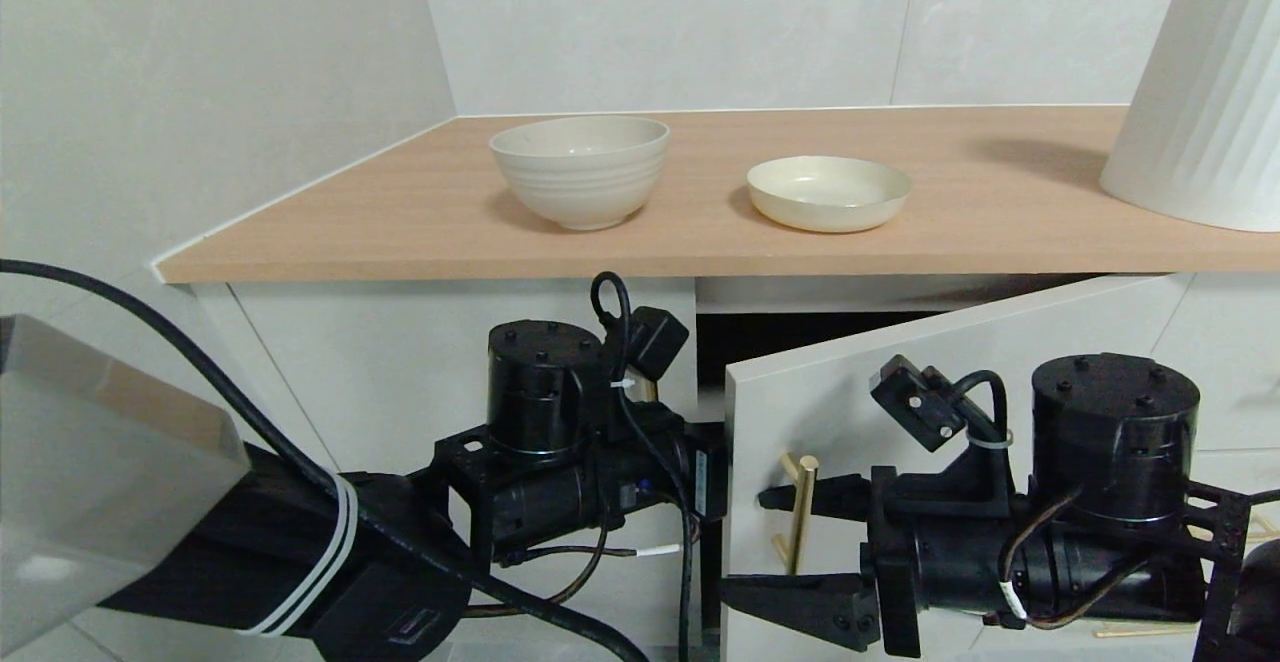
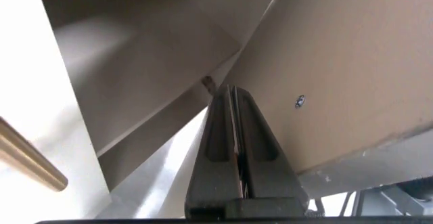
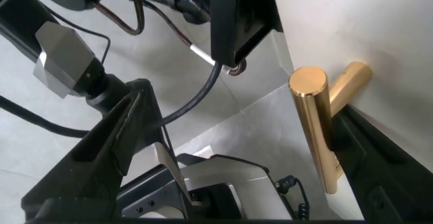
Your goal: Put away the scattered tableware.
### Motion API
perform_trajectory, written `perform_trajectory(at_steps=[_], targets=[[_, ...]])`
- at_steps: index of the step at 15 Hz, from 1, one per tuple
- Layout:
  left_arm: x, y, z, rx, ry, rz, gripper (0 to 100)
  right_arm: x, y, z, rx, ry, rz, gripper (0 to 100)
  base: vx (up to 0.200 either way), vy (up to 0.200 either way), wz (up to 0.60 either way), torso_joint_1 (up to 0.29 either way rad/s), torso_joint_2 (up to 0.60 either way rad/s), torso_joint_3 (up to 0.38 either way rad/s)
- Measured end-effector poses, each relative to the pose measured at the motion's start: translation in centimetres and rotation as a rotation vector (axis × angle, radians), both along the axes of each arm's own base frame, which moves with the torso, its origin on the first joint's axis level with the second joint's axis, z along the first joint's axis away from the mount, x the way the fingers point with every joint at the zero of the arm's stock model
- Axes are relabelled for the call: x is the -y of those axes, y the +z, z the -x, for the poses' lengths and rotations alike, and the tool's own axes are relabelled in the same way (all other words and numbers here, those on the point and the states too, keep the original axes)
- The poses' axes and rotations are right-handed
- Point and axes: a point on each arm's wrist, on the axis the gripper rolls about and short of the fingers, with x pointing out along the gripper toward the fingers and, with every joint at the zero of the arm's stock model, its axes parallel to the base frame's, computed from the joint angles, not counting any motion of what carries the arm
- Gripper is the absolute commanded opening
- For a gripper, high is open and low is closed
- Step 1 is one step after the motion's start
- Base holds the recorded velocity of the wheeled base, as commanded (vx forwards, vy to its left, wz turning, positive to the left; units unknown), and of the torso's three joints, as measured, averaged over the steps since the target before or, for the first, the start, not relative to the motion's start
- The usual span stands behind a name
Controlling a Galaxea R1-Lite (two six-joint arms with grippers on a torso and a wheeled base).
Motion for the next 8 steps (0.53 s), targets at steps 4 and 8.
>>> perform_trajectory(at_steps=[4,8], targets=[[0.1,0.1,0.1,0.013,0.016,0.005,0,1.5,0.1,-1.8,0.019,-0.073,-0.002,100,0.0,0.0,0.0,0.0,0.0,0.0],[0.1,0.2,0.0,0.019,0.022,0.009,0,3.6,0.3,-3.3,0.036,-0.171,0.005,100,0.0,0.0,0.0,0.0,0.0,0.0]])
